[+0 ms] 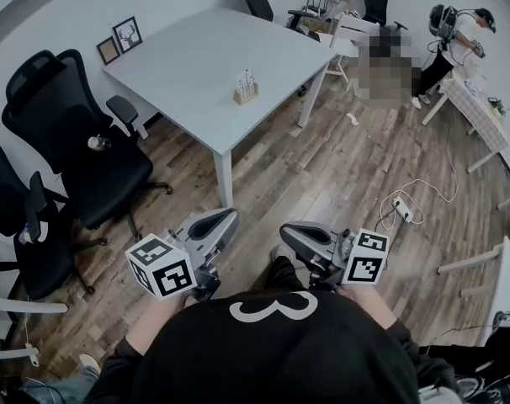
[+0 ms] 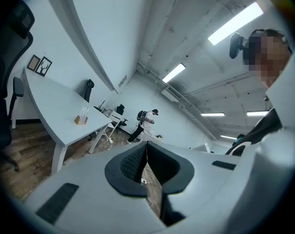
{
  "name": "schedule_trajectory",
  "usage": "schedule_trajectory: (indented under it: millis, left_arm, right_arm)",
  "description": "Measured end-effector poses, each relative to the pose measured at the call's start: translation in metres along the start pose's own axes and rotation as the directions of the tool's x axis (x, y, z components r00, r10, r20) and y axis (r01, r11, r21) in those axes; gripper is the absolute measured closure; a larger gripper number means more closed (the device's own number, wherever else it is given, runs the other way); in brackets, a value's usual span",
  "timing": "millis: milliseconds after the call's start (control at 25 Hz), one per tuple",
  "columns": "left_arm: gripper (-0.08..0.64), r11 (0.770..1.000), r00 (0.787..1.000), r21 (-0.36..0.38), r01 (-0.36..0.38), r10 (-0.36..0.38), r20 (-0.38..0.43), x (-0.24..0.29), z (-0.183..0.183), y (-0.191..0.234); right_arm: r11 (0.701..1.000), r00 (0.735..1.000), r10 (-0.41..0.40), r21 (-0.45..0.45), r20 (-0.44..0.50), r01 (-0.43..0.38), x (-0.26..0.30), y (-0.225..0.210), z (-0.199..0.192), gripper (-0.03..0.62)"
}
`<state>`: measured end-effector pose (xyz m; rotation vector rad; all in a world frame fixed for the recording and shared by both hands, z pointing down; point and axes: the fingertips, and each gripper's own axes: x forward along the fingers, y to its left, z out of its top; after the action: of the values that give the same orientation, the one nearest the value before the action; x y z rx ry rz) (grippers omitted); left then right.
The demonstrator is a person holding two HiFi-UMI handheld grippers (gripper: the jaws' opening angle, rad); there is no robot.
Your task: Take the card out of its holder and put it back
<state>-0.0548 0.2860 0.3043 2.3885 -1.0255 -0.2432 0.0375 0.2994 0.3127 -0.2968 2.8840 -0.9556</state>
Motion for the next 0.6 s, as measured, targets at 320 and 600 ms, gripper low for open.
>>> schedule_trajectory:
  millis: [320,600]
  left_arm:
    - [0.546,0.995,0.995,-0.017,-0.102,0.102,-0.017,0.068,0.016,0.058]
    - [0.545,0.982,0.982,-0.018,-0.187,0.186,-0.032,0.161,0.038,0.11]
  right_arm:
    - [0.996,0.999,0.049,0.077,-0.023,-0.047,0.01,-0.086,0.037,0.581]
    - [0.99,0.994,0.094,0.108,-0.048,-0.089,0.008,-0.174,0.094,0.581]
